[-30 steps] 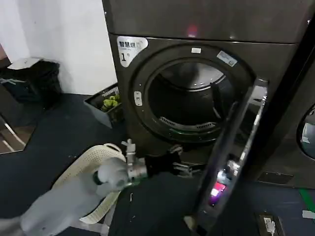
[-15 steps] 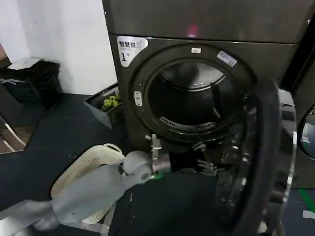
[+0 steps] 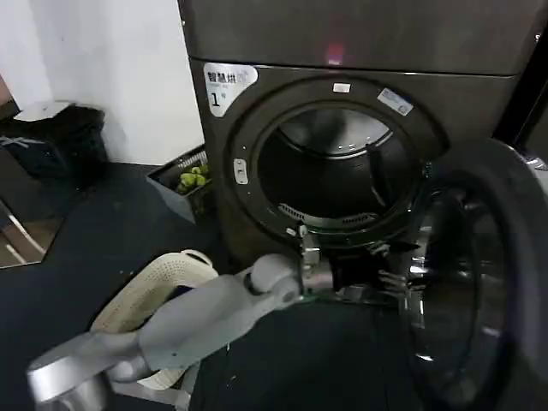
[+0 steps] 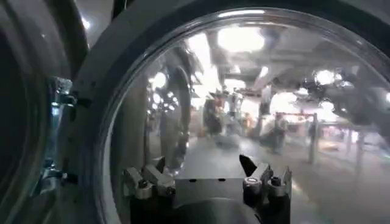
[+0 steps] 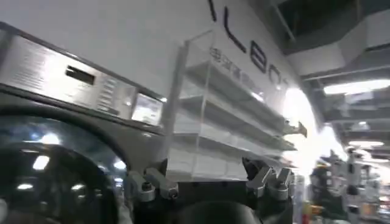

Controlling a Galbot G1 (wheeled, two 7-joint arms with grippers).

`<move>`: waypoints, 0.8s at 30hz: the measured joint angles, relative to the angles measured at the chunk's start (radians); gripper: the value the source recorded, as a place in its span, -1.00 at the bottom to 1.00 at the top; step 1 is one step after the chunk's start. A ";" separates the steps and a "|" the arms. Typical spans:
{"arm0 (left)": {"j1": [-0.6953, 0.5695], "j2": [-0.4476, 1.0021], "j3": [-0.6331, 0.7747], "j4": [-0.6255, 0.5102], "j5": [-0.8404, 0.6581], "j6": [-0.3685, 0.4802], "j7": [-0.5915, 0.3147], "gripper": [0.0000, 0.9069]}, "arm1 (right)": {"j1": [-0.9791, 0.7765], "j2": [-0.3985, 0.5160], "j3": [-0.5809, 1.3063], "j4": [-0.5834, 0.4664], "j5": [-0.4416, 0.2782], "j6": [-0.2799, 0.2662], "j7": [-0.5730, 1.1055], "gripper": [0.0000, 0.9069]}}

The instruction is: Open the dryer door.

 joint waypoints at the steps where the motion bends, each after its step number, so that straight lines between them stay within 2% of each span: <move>1: -0.001 -0.008 0.001 0.008 0.004 0.000 -0.001 1.00 | -0.002 -0.001 0.006 -0.003 -0.009 0.000 0.007 1.00; 13: -0.035 -0.107 0.008 0.101 0.008 -0.006 -0.039 1.00 | -0.047 -0.004 0.079 -0.040 -0.028 -0.016 0.026 1.00; 24: -0.035 -0.134 0.013 0.110 0.011 -0.013 -0.040 1.00 | -0.069 -0.011 0.124 -0.032 -0.020 -0.014 0.022 1.00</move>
